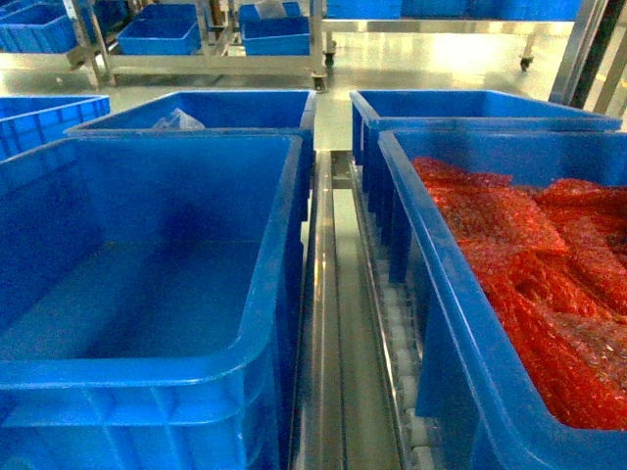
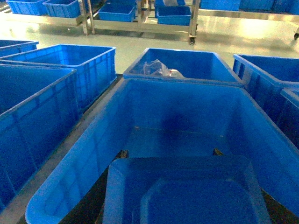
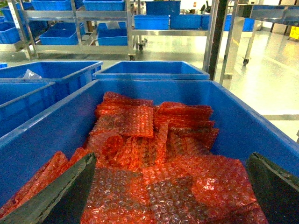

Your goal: Pick blue part to blue bin on bottom shelf

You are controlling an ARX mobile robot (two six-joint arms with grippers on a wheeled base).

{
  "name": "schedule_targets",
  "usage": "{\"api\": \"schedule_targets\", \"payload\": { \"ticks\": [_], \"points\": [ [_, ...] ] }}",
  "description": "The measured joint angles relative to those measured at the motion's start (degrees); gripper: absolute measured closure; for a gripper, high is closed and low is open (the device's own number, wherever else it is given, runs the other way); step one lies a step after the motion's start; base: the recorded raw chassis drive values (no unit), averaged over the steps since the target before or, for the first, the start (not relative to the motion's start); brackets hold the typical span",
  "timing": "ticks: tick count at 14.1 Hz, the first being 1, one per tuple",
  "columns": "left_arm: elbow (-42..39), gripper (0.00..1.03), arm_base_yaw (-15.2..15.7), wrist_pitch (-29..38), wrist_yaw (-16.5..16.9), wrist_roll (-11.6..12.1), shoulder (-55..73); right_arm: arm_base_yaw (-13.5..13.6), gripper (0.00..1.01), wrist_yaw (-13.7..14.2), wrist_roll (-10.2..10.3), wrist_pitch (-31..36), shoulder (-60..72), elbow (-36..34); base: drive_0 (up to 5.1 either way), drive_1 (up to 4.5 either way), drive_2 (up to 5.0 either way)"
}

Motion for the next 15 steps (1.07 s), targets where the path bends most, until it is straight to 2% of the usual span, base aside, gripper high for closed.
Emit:
{"api": "schedule_targets", "payload": {
  "ticks": [10,15],
  "points": [
    [0.0,0.60,0.0,-0.1,0.0,0.0,-0.2,0.0,0.03,0.0,0.0,0.0,0.0,0.0,-0.1,3.95,-4.2],
    [0.0,0.60,0.0,-0.1,0.0,0.0,-0.2,0.0,0.03,0.0,0.0,0.0,0.0,0.0,0.0,0.00,0.0]
  ]
}}
